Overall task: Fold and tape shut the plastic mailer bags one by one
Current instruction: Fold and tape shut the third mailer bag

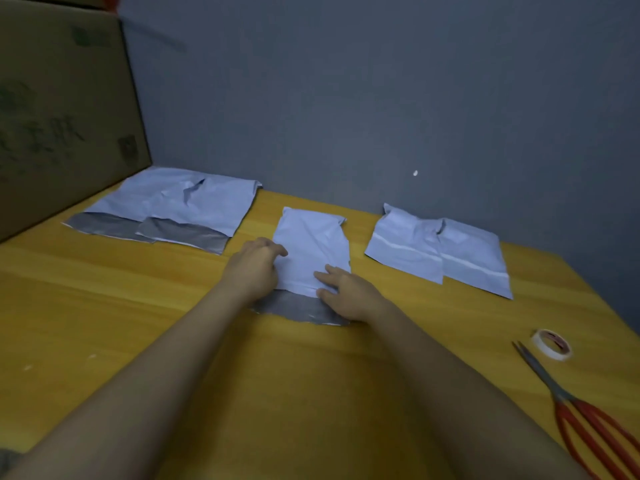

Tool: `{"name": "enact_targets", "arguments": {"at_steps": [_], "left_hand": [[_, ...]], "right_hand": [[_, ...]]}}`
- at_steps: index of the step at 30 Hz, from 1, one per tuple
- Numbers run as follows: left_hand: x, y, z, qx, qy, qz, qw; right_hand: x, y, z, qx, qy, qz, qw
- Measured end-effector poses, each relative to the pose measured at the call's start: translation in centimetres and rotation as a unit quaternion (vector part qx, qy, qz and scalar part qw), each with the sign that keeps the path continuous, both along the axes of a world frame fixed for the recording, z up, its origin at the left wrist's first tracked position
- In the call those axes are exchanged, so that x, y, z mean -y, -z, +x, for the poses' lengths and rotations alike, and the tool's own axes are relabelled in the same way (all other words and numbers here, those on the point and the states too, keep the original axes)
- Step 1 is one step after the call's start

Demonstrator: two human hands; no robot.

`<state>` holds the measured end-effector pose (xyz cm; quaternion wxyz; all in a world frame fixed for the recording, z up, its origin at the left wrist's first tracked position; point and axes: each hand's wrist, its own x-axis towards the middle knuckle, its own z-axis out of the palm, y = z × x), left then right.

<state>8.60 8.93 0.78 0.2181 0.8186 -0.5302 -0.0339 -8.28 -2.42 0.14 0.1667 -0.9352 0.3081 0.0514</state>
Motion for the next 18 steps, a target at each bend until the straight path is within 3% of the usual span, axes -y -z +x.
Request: {"name": "enact_targets", "arguments": {"at_steps": [9, 18], "left_hand": [[-3.8, 2.0, -6.8, -0.026, 0.120, 0.025, 0.992], [-7.4, 2.3, -12.4, -0.037, 0.181, 0.031, 0.982]], "right_hand": [[-4.6, 0.1, -8.9, 0.006, 0.021, 0.016, 1.000], [-9.0, 0.7, -14.9, 0.027, 0.045, 0.022, 0.998]]}}
